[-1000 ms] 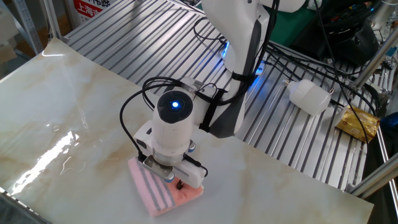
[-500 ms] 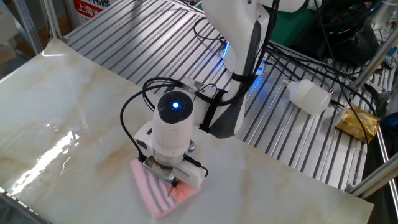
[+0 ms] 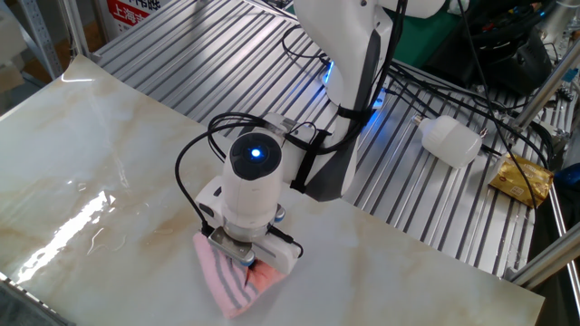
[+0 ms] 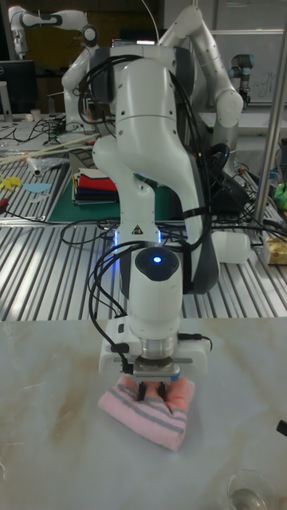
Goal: Clean the tabletop with a sponge
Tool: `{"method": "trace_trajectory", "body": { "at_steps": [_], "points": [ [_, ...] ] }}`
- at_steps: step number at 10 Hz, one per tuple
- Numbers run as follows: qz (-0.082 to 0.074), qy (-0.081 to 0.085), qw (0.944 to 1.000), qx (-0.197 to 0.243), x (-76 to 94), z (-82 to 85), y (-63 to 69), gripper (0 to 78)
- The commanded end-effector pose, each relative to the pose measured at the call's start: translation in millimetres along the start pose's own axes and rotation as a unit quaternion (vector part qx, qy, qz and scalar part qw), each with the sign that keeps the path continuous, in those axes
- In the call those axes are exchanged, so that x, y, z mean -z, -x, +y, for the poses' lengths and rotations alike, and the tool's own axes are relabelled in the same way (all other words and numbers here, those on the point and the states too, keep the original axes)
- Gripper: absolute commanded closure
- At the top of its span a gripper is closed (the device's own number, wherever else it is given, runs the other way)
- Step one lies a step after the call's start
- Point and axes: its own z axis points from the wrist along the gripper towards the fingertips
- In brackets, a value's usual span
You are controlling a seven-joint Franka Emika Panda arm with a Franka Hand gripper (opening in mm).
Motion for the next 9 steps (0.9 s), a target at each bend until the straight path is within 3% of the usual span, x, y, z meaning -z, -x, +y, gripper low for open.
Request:
{"method": "trace_trajectory", "body": {
  "at_steps": [1,7,9],
  "points": [
    [0.025,-0.007,0.9997,-0.001,3.2,0.3,-5.9,76.4],
    [0.030,-0.008,0.9995,-0.004,17.2,-0.2,-5.0,76.4],
    [0.040,-0.009,0.9992,-0.003,31.3,-4.5,-4.4,76.4]
  ]
}}
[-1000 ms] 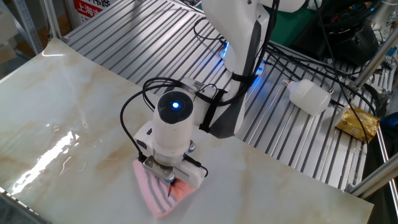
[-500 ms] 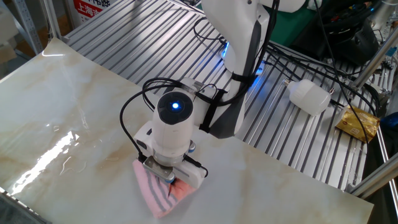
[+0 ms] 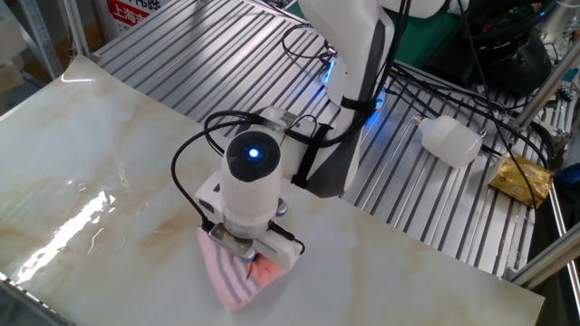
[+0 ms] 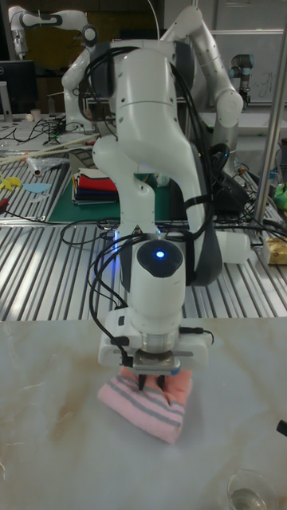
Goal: Clean the tabletop with a sponge
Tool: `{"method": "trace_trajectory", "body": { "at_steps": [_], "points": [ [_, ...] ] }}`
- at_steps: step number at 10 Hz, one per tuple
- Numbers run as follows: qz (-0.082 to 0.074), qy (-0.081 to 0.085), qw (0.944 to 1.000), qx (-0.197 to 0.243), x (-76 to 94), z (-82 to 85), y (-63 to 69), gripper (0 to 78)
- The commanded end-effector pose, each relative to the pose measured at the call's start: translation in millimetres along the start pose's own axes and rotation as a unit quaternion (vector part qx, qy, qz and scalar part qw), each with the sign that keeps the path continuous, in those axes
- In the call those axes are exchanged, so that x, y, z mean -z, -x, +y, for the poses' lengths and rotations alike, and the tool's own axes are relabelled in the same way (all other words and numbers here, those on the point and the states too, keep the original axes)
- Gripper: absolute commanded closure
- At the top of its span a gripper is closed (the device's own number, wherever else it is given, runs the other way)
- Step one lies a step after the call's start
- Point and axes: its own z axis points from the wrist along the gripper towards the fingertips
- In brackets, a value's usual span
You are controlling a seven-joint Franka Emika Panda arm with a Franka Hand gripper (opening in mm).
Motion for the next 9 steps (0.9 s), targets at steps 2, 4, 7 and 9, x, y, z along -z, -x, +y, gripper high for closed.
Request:
{"method": "trace_trajectory", "body": {
  "at_steps": [2,4,7,9],
  "points": [
    [0.009,-0.003,1.0000,-0.002,20.8,-7.2,0.8,76.4],
    [0.011,-0.001,0.9999,0.001,25.2,-19.1,1.4,76.4],
    [0.011,-0.001,0.9999,-0.001,32.2,-45.0,1.0,76.4],
    [0.011,-0.001,0.9999,-0.001,35.7,-69.8,-1.0,76.4]
  ]
}}
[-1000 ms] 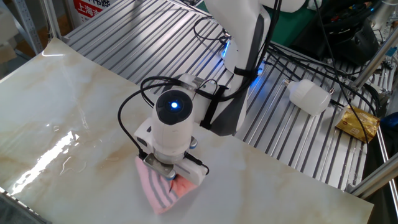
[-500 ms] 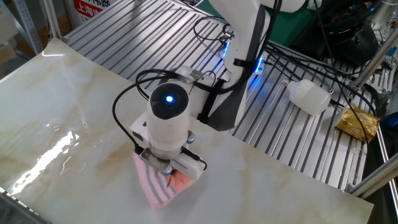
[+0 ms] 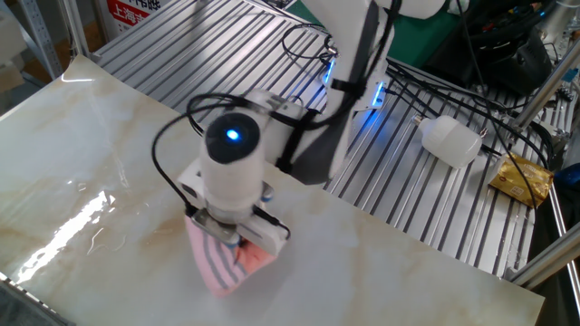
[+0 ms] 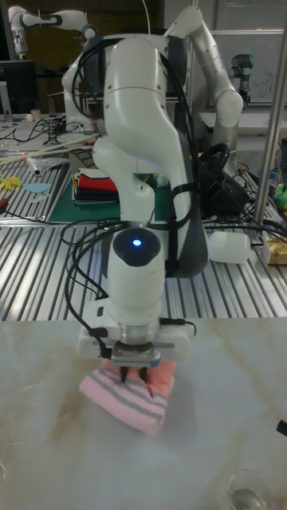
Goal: Clean the tabletop with a sponge
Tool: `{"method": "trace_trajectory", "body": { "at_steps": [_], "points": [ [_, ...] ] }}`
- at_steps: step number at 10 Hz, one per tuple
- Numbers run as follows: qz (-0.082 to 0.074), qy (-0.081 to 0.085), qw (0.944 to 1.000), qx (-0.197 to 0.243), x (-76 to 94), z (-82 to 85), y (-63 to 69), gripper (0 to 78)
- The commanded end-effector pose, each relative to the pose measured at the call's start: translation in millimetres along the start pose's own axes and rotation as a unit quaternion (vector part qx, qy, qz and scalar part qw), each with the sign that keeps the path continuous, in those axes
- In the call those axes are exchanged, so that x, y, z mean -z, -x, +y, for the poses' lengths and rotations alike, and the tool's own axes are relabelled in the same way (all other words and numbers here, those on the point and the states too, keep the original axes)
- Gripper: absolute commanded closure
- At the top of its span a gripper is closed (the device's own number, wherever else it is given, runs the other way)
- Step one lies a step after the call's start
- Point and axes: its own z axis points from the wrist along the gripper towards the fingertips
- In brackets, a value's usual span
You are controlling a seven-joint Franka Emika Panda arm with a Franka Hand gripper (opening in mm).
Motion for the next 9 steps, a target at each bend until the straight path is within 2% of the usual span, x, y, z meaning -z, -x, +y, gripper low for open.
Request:
{"method": "trace_trajectory", "body": {
  "at_steps": [1,4,5,6,8,9],
  "points": [
    [-0.001,0.000,1.0000,0.002,9.8,-40.1,-1.6,76.4],
    [0.000,-0.001,1.0000,0.002,15.1,-76.7,-0.6,76.4],
    [0.000,-0.001,1.0000,0.002,15.3,-79.6,-0.4,76.4],
    [-0.001,-0.001,1.0000,0.001,18.5,-99.7,3.6,76.4],
    [-0.001,-0.001,1.0000,0.000,23.8,-112.9,8.9,76.4],
    [0.000,-0.003,1.0000,-0.003,28.8,-125.8,13.5,76.4]
  ]
}}
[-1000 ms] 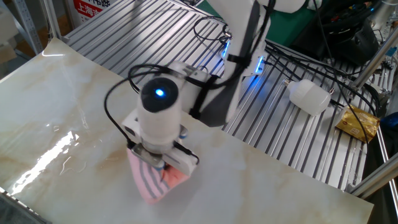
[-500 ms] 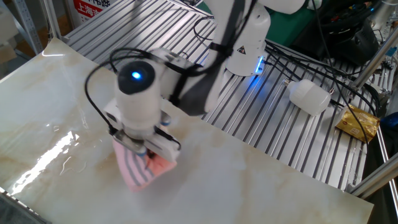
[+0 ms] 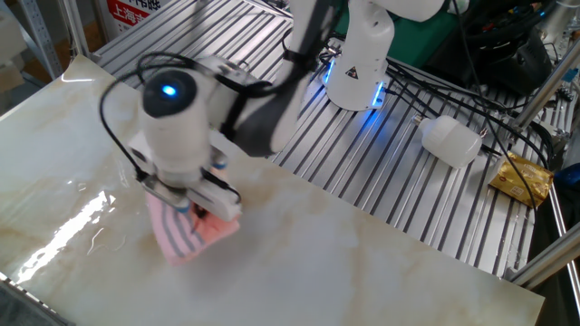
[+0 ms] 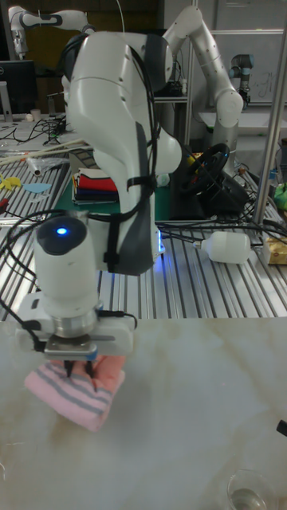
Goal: Clean the tabletop with a sponge
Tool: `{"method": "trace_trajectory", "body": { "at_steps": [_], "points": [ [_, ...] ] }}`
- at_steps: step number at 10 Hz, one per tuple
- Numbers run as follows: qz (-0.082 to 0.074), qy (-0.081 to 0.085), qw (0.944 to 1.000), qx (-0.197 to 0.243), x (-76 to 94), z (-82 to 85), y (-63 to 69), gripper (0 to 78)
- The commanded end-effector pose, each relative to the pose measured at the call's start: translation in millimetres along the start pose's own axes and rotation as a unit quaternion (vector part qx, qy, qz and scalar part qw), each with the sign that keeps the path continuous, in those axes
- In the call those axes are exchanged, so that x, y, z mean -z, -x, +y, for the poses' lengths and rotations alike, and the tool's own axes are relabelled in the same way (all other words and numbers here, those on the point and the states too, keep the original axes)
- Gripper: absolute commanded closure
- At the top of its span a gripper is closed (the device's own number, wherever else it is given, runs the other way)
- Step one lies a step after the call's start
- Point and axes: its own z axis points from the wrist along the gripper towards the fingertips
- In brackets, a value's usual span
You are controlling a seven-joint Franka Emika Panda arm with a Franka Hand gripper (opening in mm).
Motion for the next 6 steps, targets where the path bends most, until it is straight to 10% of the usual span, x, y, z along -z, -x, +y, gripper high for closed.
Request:
{"method": "trace_trajectory", "body": {
  "at_steps": [1,6],
  "points": [
    [-0.001,-0.005,1.0000,-0.003,13.8,-31.3,11.4,76.4],
    [-0.007,-0.006,0.9999,-0.004,-2.6,-51.8,17.8,76.4]
  ]
}}
